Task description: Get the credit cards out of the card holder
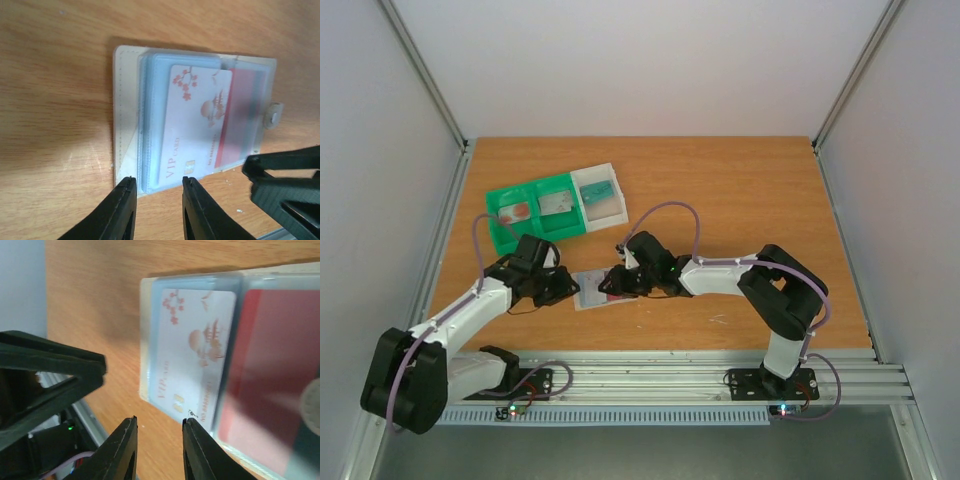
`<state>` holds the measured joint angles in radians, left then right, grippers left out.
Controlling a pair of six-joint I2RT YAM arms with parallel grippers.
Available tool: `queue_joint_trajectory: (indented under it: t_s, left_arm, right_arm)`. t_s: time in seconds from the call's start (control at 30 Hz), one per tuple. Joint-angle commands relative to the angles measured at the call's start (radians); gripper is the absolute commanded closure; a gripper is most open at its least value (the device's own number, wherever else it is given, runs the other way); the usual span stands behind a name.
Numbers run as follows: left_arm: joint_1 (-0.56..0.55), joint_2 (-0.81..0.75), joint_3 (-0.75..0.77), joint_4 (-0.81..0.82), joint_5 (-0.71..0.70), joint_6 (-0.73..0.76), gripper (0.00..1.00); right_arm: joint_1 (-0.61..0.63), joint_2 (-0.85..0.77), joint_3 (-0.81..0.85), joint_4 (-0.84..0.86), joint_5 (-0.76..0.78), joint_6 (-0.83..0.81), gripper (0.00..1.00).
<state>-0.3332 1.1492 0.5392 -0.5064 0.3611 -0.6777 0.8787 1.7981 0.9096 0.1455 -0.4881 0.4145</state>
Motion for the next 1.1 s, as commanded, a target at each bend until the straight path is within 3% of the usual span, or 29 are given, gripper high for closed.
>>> queue_joint_trajectory:
  t_s: [0.0, 0.17, 0.5, 1.07]
  left_arm:
    - [-0.002, -0.033, 0.037, 0.000, 0.004, -0.002, 0.72]
    - [-0.002, 0.016, 0.034, 0.068, 0.061, 0.008, 0.73]
    - [-0.001, 0.156, 0.019, 0.178, 0.126, 0.034, 0.93]
    - [-0.002, 0.215, -0.013, 0.207, 0.094, 0.063, 0.94]
  right_arm:
    - [-0.012, -0.015, 0.014, -0.071, 0.074, -0.062, 0.73]
    - [-0.023, 0.019, 0.056, -0.093, 0.065, -0.074, 0.73]
    - [-0.034, 0.103, 0.111, -0.106, 0.077, -0.068, 0.81]
    - [-0.038, 0.167, 0.124, -0.079, 0.061, -0.053, 0.86]
